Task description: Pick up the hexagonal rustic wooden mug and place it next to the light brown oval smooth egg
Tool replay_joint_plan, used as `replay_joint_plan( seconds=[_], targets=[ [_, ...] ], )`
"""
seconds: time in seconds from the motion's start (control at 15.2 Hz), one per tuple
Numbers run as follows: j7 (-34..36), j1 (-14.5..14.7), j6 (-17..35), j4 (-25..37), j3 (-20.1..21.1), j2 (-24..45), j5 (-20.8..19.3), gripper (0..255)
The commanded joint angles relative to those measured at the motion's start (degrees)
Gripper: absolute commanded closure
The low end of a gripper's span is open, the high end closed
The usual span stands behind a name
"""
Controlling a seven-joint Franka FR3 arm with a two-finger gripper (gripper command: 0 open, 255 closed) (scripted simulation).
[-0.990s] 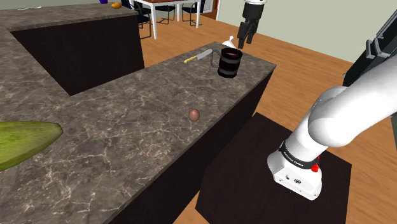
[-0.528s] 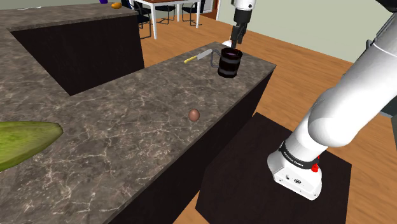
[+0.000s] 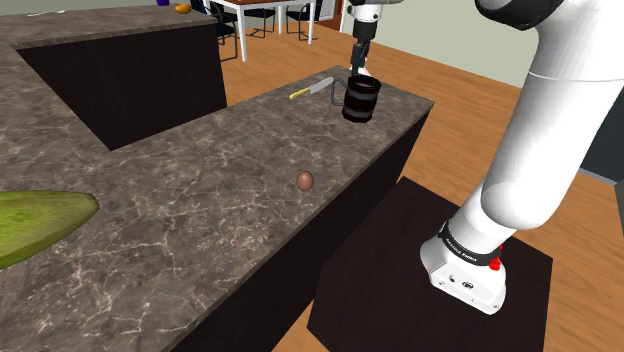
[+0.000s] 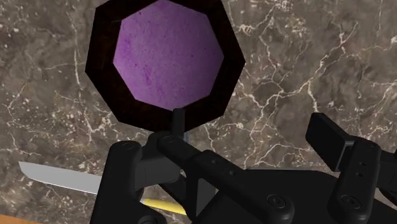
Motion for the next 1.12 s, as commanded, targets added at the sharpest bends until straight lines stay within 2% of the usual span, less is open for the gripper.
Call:
replay_joint_plan(
  seconds=[0.0,0.26,0.33,0.79,1.06],
  targets=[
    [-2.8,-1.2,0.3,4.4,0.4,4.7,1.7,0],
    [-7.6,-4.6,-1.6,16.6,1.9,14.9,4.7,0],
    [-7.8,-4.8,-1.8,17.3,2.1,15.4,4.8,0],
    [-8.2,-4.8,3.4,13.3,2.4,16.7,5.4,0],
    [-8.2,-4.8,3.4,13.3,2.4,16.7,5.4,0]
  ],
)
